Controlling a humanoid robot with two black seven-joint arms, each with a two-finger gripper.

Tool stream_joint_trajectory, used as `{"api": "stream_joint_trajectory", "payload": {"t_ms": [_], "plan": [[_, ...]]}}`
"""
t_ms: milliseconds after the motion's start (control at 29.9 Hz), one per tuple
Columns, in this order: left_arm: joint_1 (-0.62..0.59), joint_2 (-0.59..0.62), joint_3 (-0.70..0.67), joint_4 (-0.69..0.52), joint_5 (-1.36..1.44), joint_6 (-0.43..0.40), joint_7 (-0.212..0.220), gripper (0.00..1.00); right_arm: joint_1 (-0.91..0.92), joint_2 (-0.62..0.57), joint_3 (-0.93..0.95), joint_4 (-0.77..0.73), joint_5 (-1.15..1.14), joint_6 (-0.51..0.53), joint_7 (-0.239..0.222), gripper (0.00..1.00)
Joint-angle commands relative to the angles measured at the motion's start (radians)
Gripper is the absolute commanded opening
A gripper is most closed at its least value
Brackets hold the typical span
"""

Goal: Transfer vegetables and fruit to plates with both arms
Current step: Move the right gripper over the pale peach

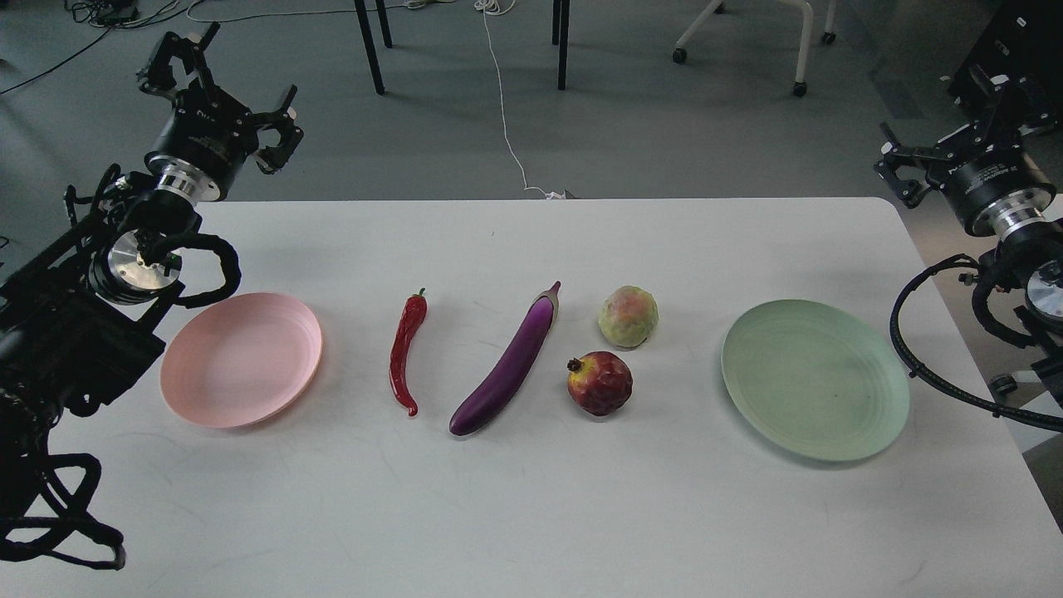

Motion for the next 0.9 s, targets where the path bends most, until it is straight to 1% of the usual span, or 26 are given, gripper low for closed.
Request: {"api": "stream_joint_trajectory", "payload": {"t_ms": [0, 167, 234, 335, 402, 535, 602, 703, 770, 870], "plan": [[0.003, 0.001, 0.008, 0.000, 0.001, 0.000, -0.003, 0.98, 0.016, 0.001, -0.034, -0.002, 0.000, 0.000, 0.014, 0.99], [0.001, 0.003, 0.007, 0.000, 0.000, 0.000, 0.000, 0.98, 0.030, 0.000, -0.040, 0.004, 0.000, 0.000, 0.014, 0.99], [0.000, 0.006, 0.005, -0.001, 0.000, 0.000, -0.003, 0.98, 0.071, -0.014, -0.075, 0.007, -0.002, 0.000, 0.013, 0.99], [0.000, 0.007, 0.000, -0.008, 0.000, 0.000, -0.003, 0.98, 0.194, -0.042, -0.220, 0.007, -0.017, 0.000, 0.013, 0.99], [-0.005, 0.006, 0.000, -0.008, 0.000, 0.000, -0.003, 0.98, 0.290, -0.062, -0.351, 0.009, -0.018, 0.000, 0.013, 0.99], [-0.008, 0.000, 0.013, -0.008, 0.004, 0.000, -0.002, 0.98, 0.480, -0.062, -0.596, 0.029, -0.029, 0.000, 0.013, 0.98], [-0.010, 0.001, 0.016, -0.008, 0.007, 0.000, -0.002, 0.98, 0.572, -0.056, -0.726, 0.067, -0.081, 0.000, 0.013, 0.98], [-0.008, 0.006, 0.016, -0.008, 0.010, 0.000, 0.001, 0.98, 0.697, -0.040, -0.892, 0.136, -0.242, 0.000, 0.014, 0.98], [-0.008, 0.009, 0.016, -0.009, 0.010, 0.000, 0.004, 0.98, 0.767, 0.001, -0.994, 0.181, -0.387, 0.000, 0.014, 0.98], [-0.008, 0.012, 0.016, -0.009, 0.010, 0.000, 0.006, 0.98, 0.829, 0.058, -1.100, 0.213, -0.547, 0.000, 0.014, 0.98]]}}
